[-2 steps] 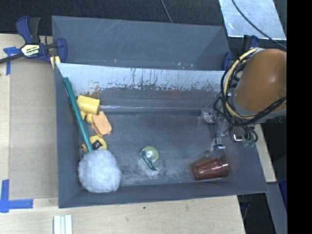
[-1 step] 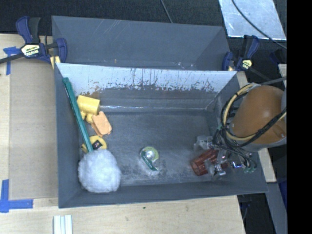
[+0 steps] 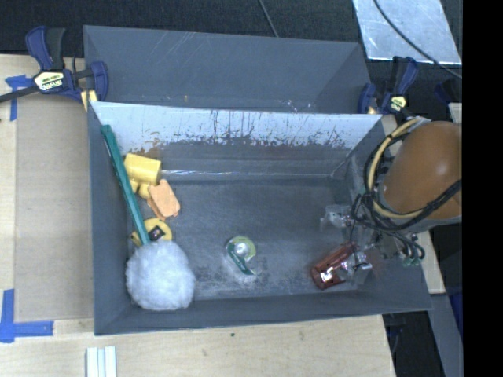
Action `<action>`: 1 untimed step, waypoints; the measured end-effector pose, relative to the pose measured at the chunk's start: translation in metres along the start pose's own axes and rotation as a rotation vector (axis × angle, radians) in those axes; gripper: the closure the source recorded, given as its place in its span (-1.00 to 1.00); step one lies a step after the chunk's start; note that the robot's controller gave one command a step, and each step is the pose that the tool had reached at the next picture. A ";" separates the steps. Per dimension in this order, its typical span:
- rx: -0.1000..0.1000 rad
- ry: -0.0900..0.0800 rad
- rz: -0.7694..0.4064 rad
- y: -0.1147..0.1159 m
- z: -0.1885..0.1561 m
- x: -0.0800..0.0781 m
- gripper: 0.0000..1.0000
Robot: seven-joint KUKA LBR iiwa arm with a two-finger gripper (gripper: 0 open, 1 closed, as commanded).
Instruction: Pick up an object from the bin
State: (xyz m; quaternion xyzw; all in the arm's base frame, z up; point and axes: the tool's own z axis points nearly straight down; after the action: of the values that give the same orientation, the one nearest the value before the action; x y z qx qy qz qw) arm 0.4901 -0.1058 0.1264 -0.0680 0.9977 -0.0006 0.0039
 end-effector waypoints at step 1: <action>-0.017 0.015 -0.023 -0.046 0.027 -0.023 -1.00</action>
Offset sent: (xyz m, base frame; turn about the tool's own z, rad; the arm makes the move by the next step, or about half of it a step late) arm 0.0007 -0.0153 -0.0564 -0.0636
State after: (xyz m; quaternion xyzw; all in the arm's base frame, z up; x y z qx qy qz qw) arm 0.5193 -0.1483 0.1000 -0.0796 0.9968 0.0071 -0.0042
